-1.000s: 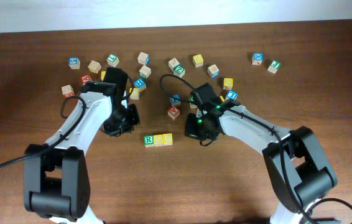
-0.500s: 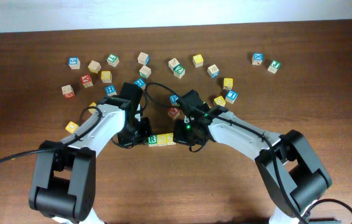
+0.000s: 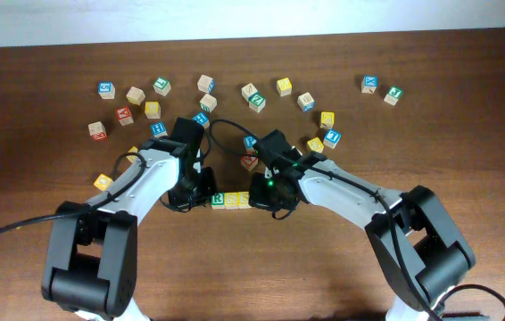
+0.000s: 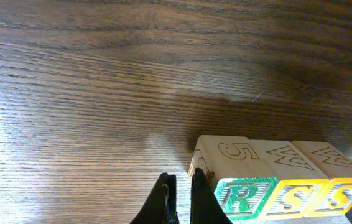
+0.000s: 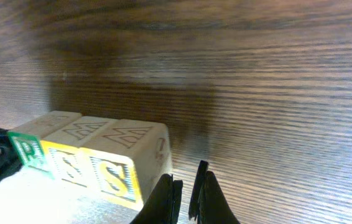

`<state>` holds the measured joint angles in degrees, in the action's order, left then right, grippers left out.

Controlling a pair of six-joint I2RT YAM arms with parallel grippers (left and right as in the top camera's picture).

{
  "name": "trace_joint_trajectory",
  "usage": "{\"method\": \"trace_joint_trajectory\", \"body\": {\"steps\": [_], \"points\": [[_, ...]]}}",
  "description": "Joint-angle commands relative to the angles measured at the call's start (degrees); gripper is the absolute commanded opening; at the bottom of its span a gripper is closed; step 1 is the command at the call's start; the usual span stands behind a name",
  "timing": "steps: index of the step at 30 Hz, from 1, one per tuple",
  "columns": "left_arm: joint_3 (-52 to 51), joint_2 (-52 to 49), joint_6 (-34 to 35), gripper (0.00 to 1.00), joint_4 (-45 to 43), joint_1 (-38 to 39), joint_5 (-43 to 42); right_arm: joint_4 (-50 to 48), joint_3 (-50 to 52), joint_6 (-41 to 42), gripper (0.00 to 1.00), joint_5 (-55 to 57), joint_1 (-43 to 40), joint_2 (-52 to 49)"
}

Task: Spell out RSS

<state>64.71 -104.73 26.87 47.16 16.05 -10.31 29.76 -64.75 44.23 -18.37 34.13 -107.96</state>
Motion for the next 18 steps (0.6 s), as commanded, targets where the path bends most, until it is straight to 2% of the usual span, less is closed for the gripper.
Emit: {"method": "trace_joint_trajectory", "body": {"steps": [1,4,8,11,13,14,15,16,17,18], "points": [[-0.48,-0.52,0.48,0.05,0.04,-0.52,0.7,1.16,-0.79,0.22,0.05,2.73,-0.96,-0.46],[-0.48,-0.52,0.48,0.04,0.52,-0.59,1.4,2.01,-0.79,-1.81,0.05,2.54,-3.67,-0.46],[-0.33,0.79,0.52,0.06,4.35,-2.71,7.19,4.15,-0.85,-4.7,0.04,2.54,-6.56,1.68],[0.5,8.22,0.46,0.05,6.62,-6.6,7.15,9.42,-0.87,-5.03,0.04,3.82,-8.33,10.23],[0.5,16.63,0.48,0.06,8.66,-7.61,7.15,16.9,-0.9,-6.34,0.05,7.23,-8.39,20.96],[0.5,20.31,0.48,0.09,9.62,-7.61,7.15,20.55,-0.9,-6.34,0.13,9.09,-8.09,26.08],[0.48,25.55,0.48,0.14,11.3,-7.58,7.15,25.59,-0.9,-6.32,0.38,12.0,-7.37,33.22],[0.48,29.09,0.48,0.36,12.46,-7.58,7.15,29.09,-0.87,-6.29,0.54,13.49,-6.27,38.86],[0.48,32.2,0.48,0.99,13.46,-7.61,7.15,32.15,-0.87,-6.29,0.77,14.82,-4.9,44.15],[0.48,33.79,0.48,0.99,13.6,-7.61,7.15,34.6,-0.87,-6.27,0.98,16.35,-3.74,48.13]]}}
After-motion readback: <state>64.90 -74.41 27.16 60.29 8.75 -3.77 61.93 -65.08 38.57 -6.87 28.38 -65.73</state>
